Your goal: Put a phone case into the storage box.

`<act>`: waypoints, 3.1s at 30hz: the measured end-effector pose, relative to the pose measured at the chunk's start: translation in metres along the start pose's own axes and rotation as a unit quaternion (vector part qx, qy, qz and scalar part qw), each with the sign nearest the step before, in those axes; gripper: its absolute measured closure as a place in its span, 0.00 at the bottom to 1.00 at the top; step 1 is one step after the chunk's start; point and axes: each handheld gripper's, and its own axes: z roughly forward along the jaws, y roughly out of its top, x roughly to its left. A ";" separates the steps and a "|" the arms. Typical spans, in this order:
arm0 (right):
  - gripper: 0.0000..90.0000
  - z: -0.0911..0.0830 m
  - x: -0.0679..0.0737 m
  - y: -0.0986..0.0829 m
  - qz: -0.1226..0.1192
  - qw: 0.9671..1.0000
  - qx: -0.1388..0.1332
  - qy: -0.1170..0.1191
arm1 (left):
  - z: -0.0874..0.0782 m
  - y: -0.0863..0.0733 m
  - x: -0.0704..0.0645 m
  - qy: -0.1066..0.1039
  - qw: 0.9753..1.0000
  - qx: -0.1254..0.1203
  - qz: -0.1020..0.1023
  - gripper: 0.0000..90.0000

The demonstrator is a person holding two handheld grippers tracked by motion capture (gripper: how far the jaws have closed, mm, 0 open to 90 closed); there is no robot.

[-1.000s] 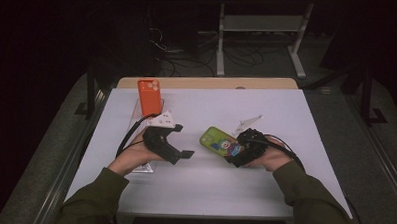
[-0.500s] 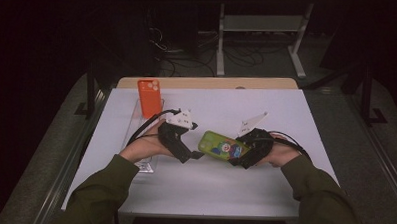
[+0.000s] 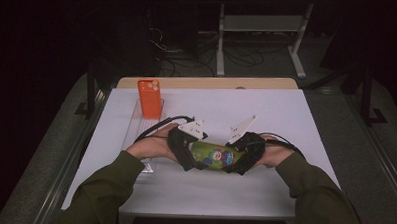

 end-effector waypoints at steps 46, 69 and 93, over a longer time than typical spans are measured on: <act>0.14 -0.007 0.009 0.004 -0.003 0.999 -0.021 0.031 | 0.026 -0.004 -0.010 -0.027 0.996 0.081 0.016 0.16; 0.04 -0.036 -0.005 -0.023 0.168 0.976 -0.087 -0.107 | 0.017 -0.009 -0.007 0.097 0.986 0.034 -0.127 0.17; 0.07 -0.017 0.012 -0.048 0.263 0.939 -0.104 -0.197 | 0.004 -0.017 0.000 0.156 0.967 0.002 -0.204 0.17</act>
